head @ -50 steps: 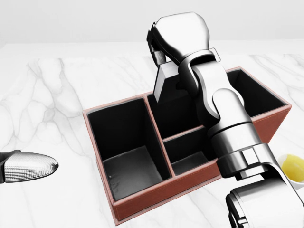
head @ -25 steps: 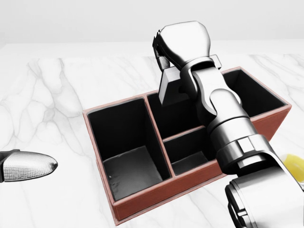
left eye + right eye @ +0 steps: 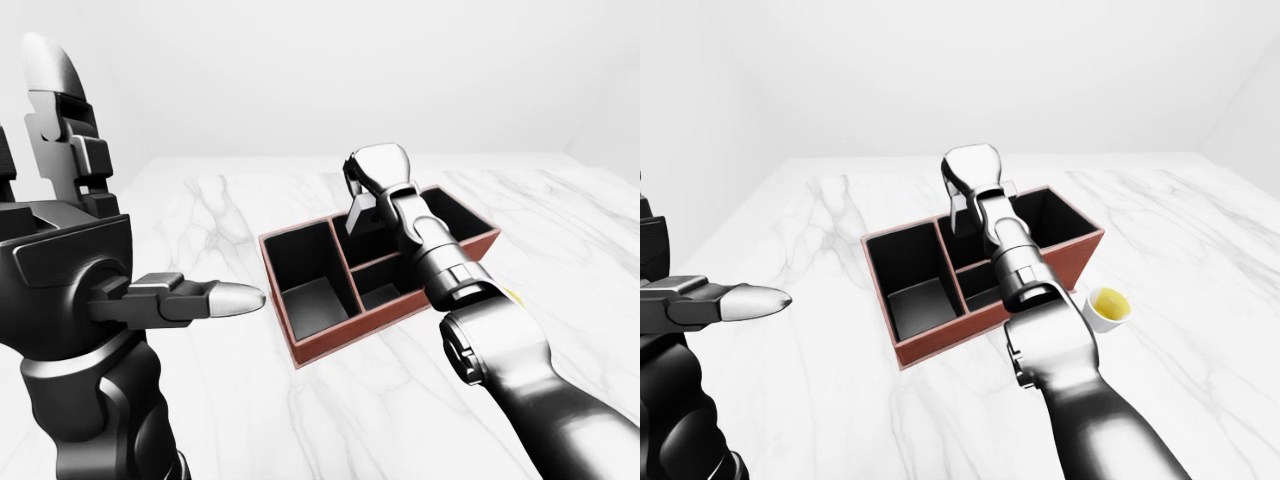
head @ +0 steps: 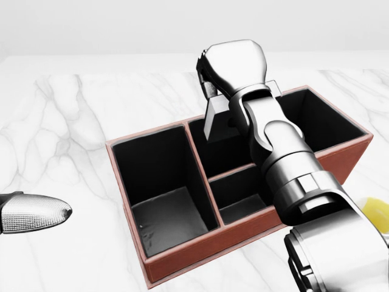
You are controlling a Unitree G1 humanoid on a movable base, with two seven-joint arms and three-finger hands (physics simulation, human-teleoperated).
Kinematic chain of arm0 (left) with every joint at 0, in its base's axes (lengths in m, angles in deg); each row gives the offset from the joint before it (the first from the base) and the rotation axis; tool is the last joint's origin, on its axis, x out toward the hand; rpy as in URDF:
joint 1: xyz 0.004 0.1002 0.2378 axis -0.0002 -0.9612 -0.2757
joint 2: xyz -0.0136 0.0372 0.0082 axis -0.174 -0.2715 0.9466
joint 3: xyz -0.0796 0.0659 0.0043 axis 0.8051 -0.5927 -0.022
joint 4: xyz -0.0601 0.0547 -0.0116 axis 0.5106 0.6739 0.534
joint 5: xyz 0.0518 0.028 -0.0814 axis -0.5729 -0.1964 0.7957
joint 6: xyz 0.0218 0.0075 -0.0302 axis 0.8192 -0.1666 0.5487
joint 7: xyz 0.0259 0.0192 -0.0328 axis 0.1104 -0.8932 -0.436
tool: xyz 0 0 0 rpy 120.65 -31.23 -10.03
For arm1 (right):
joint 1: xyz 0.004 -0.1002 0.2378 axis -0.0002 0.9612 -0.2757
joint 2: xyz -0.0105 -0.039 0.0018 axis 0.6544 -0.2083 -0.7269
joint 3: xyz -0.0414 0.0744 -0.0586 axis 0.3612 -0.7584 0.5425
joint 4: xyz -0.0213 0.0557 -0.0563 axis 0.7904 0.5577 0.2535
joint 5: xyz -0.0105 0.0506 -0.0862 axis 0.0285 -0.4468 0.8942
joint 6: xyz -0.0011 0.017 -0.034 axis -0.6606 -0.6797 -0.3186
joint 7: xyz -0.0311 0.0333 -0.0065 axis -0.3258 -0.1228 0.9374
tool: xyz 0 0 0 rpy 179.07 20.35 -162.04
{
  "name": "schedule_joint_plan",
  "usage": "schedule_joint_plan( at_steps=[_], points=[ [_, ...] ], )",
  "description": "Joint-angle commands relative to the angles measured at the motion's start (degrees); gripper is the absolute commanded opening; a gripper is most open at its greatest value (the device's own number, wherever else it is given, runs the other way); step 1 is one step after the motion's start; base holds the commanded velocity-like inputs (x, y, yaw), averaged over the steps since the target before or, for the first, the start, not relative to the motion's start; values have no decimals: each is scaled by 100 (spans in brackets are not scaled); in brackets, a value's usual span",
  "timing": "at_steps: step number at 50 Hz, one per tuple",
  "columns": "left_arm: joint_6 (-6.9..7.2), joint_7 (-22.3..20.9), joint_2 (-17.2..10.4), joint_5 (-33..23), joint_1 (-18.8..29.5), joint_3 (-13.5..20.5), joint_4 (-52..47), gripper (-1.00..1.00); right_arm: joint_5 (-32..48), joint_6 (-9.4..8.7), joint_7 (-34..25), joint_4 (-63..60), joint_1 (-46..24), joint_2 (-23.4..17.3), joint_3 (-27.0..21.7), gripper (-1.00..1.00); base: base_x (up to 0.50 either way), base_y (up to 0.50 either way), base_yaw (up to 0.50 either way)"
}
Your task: Pick up the book and place it in the front compartment of the caddy.
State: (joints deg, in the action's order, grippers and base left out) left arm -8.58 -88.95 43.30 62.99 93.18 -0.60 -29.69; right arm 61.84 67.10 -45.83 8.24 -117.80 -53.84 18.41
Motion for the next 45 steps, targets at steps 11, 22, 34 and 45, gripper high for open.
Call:
schedule_joint_plan(
  at_steps=[11, 22, 34, 45],
  points=[
    [0, 12, -1, -6, 3, -14, -10, 100, 249, 0, 751, 624, -119, 3, 9, -100, 0, 0, 0],
    [0, 6, 5, -12, -3, -13, -10, 100, 200, 0, 812, 689, -79, 52, 15, -100, 0, 0, 0],
    [0, 2, 5, -15, 0, -14, -14, 100, 177, 0, 863, 708, -58, 93, 35, -100, 0, 0, 0],
    [0, 9, 4, -6, 19, -5, -8, 100, 188, 0, 951, 735, -32, 156, 53, -100, 0, 0, 0]
  ],
)
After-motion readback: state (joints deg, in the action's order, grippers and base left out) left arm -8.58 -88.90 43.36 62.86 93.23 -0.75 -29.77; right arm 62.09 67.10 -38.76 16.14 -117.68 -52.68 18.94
